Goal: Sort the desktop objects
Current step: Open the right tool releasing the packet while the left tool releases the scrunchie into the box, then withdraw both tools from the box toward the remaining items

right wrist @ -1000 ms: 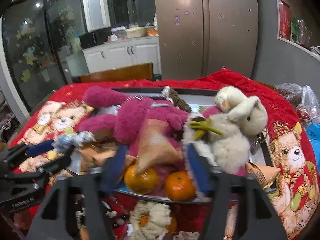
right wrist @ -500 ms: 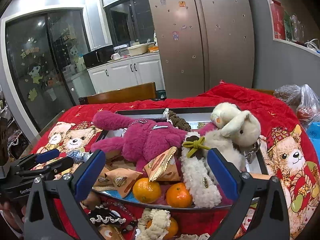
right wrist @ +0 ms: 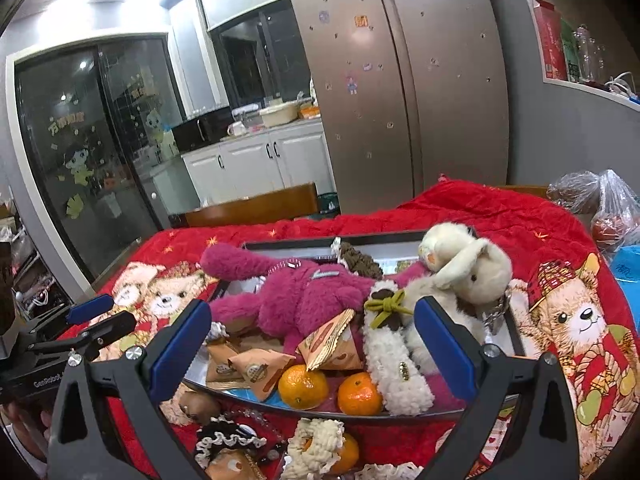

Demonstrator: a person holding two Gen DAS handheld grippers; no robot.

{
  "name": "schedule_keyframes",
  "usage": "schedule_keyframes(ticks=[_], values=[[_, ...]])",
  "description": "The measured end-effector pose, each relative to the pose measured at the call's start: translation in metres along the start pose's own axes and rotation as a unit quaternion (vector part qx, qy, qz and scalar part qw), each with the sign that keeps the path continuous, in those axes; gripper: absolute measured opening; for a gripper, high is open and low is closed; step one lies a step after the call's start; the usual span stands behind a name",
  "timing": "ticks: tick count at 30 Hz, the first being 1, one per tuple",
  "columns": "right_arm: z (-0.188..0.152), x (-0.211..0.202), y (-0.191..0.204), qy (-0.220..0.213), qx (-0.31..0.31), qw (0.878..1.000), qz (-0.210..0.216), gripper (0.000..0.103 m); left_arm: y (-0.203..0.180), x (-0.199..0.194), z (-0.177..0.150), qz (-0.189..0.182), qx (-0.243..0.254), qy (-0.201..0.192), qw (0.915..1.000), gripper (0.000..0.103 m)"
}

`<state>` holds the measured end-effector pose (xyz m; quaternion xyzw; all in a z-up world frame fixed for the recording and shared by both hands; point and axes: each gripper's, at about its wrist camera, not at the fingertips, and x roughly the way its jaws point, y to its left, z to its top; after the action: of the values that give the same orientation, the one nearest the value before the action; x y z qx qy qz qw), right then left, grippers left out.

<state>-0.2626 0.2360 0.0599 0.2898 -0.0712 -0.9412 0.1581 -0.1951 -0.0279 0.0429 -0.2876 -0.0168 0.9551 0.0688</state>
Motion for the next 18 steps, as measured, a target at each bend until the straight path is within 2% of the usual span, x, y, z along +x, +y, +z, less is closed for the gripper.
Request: schedule_keyframes(ticks=[2,4,8,11,15,18], values=[[0.005,-0.013,0.000,-0.014,0.005,1.000,0.003,0.103,0.000,-0.012,0.003,0.004,0.004,-0.019,0.9998,0.071],[0.010,-0.026,0.000,-0.025,0.007,1.000,0.004,0.103,-0.003,-0.022,0.005,0.015,0.010,-0.039,0.9991,0.077],[0.013,-0.056,0.002,-0.044,0.011,0.999,0.004,0.103,-0.021,-0.042,0.003,0.011,0.034,-0.069,0.9970,0.078],[0.013,-0.077,0.002,-0.056,0.015,0.998,0.003,0.103,-0.034,-0.046,0.001,-0.006,0.044,-0.055,0.9975,0.079],[0.004,-0.099,0.001,-0.070,0.032,0.997,0.007,0.103,-0.048,-0.050,-0.007,-0.047,0.048,-0.037,0.9971,0.079],[-0.013,-0.108,0.003,-0.099,0.030,0.995,-0.017,0.103,-0.055,-0.045,-0.020,-0.084,0.038,-0.006,0.9957,0.079]])
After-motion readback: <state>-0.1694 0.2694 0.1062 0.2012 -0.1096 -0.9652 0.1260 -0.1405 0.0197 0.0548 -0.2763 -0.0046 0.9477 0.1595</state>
